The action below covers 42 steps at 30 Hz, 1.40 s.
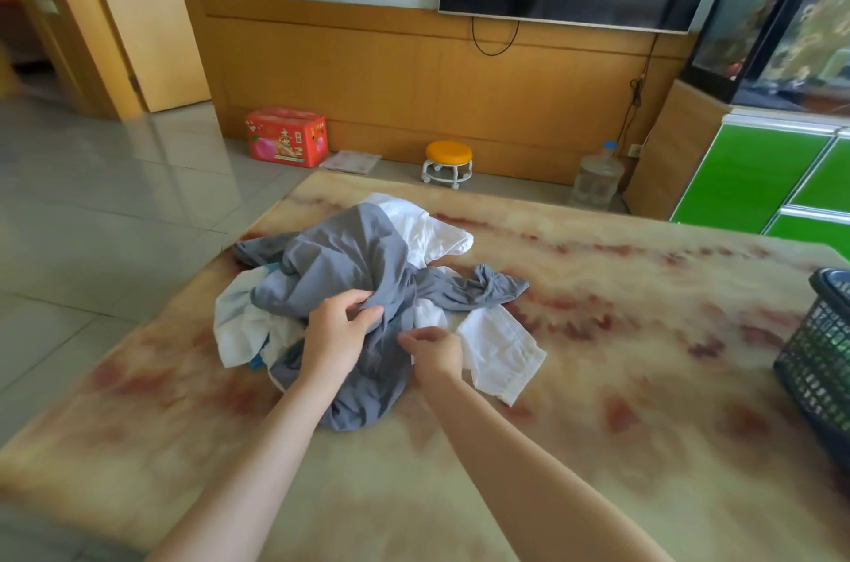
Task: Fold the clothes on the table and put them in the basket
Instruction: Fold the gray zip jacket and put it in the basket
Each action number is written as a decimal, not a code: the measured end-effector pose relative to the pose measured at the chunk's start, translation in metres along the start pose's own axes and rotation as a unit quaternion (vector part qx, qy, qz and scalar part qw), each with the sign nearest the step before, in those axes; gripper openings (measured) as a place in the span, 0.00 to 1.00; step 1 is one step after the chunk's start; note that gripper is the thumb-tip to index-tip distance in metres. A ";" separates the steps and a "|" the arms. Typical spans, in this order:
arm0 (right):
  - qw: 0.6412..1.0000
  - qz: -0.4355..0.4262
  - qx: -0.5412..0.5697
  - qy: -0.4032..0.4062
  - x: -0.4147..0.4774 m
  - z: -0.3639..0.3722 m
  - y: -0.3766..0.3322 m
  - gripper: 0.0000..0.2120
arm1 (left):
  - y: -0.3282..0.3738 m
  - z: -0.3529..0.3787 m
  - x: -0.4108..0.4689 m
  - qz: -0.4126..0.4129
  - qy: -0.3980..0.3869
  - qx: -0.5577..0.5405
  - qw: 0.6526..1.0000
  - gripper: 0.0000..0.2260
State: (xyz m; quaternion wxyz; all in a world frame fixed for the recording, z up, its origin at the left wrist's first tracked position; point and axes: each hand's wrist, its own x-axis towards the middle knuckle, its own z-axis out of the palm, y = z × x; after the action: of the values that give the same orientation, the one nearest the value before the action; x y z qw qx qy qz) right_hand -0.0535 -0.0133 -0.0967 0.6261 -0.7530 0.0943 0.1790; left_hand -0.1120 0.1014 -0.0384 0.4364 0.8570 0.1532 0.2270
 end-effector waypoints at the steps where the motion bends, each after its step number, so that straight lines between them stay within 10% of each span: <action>1: 0.999 -0.009 0.035 0.004 -0.004 -0.008 -0.003 0.03 | 0.005 -0.002 -0.002 -0.006 -0.007 -0.022 1.000 0.06; 6: 0.982 -0.047 0.181 0.035 -0.022 -0.092 -0.018 0.07 | 0.030 -0.007 -0.026 -0.064 -0.078 -0.067 0.993 0.07; 15: 0.973 -0.095 0.081 0.194 -0.031 -0.264 -0.015 0.08 | 0.087 0.084 -0.104 -0.061 -0.337 -0.164 0.925 0.13; 23: 0.970 -0.134 -0.149 0.135 -0.033 -0.262 0.007 0.13 | 0.027 0.074 -0.047 0.051 -0.078 0.182 0.979 0.24; 27: 0.959 -0.172 -0.224 0.037 -0.027 -0.207 0.005 0.22 | 0.016 0.071 -0.035 -0.052 -0.118 0.104 0.986 0.33; 33: 0.944 -0.125 -0.301 0.055 -0.016 -0.186 -0.006 0.25 | 0.031 0.081 -0.058 0.040 -0.021 0.061 0.997 0.15; 42: 0.968 -0.165 -0.183 -0.038 -0.021 -0.193 -0.023 0.32 | 0.064 0.133 -0.130 0.141 -0.199 -0.010 0.970 0.17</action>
State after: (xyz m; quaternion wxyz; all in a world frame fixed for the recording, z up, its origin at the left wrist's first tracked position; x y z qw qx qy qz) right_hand -0.0358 -0.1991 -0.0386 0.5017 -0.8526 -0.0896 0.1157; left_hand -0.1490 -0.0859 -0.0877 0.4303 0.8935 -0.0613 0.1126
